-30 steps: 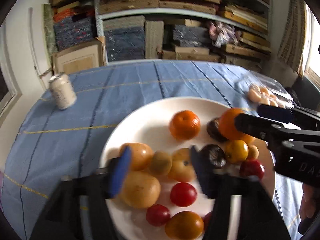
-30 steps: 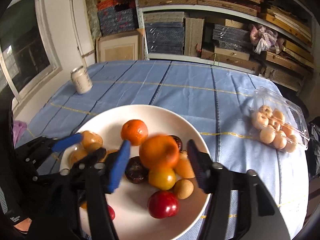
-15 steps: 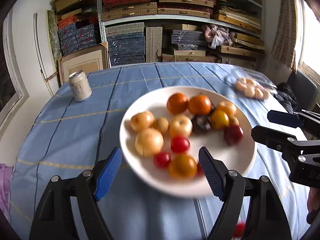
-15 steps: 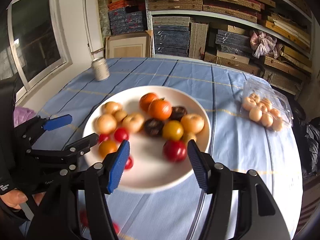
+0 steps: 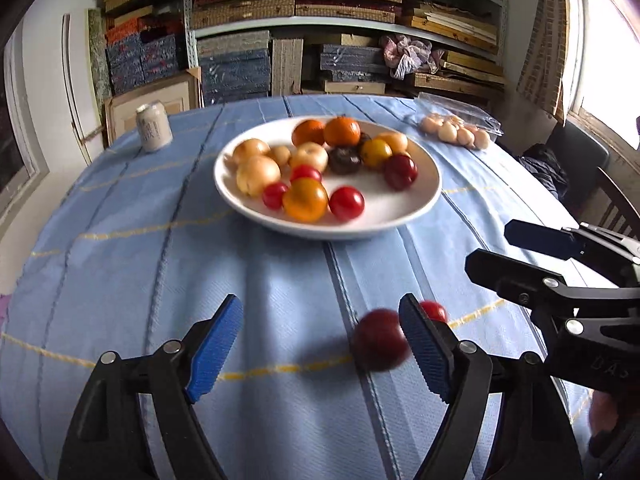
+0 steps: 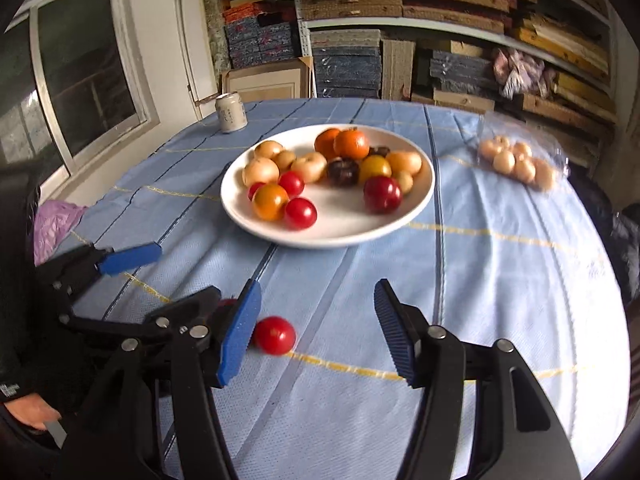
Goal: Organize fruits
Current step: 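Withdraw both grippers toward the dark red plum and red tomato, then grasp the dark red plum with the left gripper while the right grasps the red tomato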
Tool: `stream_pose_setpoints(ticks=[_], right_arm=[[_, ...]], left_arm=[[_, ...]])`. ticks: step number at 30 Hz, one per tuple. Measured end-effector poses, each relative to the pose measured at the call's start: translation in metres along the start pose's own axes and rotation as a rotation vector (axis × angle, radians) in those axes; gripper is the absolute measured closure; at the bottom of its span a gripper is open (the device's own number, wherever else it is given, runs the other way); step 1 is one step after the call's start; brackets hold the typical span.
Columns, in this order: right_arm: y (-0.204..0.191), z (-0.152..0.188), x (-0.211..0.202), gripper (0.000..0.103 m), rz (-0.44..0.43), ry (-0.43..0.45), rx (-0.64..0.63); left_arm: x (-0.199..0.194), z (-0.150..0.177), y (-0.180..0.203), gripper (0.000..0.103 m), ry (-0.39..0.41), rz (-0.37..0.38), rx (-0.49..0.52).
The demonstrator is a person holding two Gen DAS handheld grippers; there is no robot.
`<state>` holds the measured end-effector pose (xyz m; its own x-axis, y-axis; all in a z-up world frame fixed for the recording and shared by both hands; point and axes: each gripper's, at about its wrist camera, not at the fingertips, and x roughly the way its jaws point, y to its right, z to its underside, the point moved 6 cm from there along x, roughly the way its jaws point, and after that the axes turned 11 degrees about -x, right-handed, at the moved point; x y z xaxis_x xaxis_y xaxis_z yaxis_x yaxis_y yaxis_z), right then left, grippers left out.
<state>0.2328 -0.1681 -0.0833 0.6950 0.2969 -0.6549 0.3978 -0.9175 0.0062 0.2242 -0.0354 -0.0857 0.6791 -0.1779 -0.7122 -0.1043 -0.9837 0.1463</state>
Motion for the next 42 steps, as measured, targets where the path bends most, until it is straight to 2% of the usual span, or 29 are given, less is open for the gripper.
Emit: stream_pose_setpoints(ticks=[7,12,15,18,24,31,38,42], right_arm=[[0.011,0.012,0.004,0.045,-0.070,0.062,0.067],[0.007,0.016,0.013,0.045,-0.080,0.037,0.046],[-0.002,0.017,0.013,0.045,-0.090,0.037,0.011],[-0.007,0.018,0.015,0.045,-0.102,0.029,-0.012],[-0.008,0.022,0.022,0.045,-0.132,0.005,-0.010],[-0.019,0.027,0.031,0.045,-0.147,-0.023,-0.058],[-0.022,0.029,0.038,0.045,-0.163,-0.047,-0.058],[-0.026,0.028,0.042,0.045,-0.126,-0.069,-0.079]], left_arm=[[0.009,0.006,0.006,0.022,-0.003,0.010,0.010],[0.013,0.011,0.013,0.019,0.018,-0.017,0.066],[0.018,0.012,0.009,0.015,0.008,-0.023,0.055],[0.027,0.015,0.003,0.015,-0.042,-0.046,0.045],[0.035,0.016,-0.016,0.017,-0.099,-0.009,-0.050],[0.032,0.014,-0.022,0.019,-0.093,0.027,-0.091],[0.032,0.011,-0.031,0.021,-0.079,-0.029,-0.114],[0.034,0.011,-0.029,0.021,-0.083,-0.038,-0.100]])
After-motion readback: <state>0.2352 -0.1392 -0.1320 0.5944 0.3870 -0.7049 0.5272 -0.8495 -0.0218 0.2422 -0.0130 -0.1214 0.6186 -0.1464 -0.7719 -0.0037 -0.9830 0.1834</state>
